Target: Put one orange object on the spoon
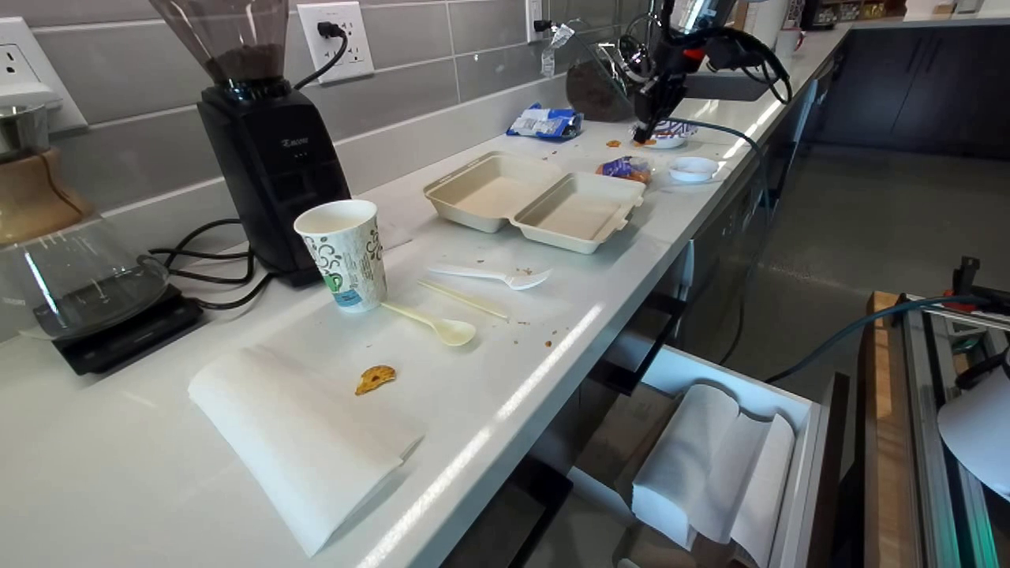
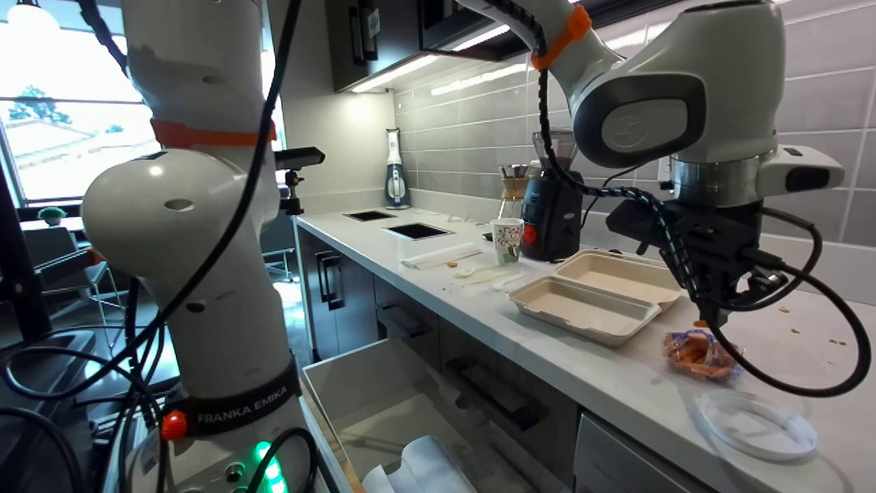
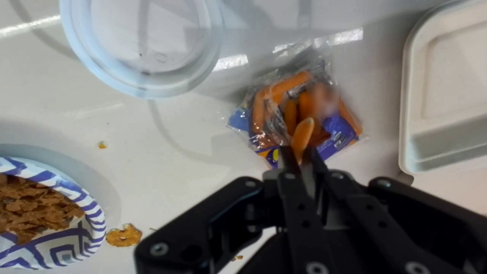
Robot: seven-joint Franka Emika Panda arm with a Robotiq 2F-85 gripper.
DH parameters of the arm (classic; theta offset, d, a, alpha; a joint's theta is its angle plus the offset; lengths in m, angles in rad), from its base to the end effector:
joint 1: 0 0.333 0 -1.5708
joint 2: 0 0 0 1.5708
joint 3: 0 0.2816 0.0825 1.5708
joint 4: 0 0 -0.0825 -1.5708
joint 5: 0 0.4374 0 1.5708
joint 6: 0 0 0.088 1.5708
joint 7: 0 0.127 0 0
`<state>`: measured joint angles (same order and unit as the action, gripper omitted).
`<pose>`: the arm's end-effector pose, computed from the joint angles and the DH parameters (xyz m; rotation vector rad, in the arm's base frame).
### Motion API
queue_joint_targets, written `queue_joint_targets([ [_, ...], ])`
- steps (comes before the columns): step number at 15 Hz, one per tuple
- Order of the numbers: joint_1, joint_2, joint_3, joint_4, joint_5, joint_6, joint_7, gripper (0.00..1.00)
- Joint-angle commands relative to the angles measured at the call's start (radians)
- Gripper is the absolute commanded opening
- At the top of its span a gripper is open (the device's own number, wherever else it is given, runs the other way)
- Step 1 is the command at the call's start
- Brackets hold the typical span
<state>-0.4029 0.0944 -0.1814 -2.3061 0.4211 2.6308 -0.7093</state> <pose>0.4787 -0.3252 0.2352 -3.0390 0.3310 -0.4965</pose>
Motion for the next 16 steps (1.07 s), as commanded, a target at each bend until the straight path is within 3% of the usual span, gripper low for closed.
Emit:
queue_joint_targets([
  [1, 0.031, -0.096, -0.019, -0.058, 0.003, -0.014, -0.027, 0.02],
  [7, 0.146, -0.218, -0.014, -0.102, 0.025, -0.038, -0.12, 0.02],
  [15, 0.389, -0.313, 0.018, -0.103, 0.082, -0.092, -0.255, 0.02],
  [16, 0.363, -0.282, 0.007, -0.091, 0.036, -0.062, -0.183, 0.09],
])
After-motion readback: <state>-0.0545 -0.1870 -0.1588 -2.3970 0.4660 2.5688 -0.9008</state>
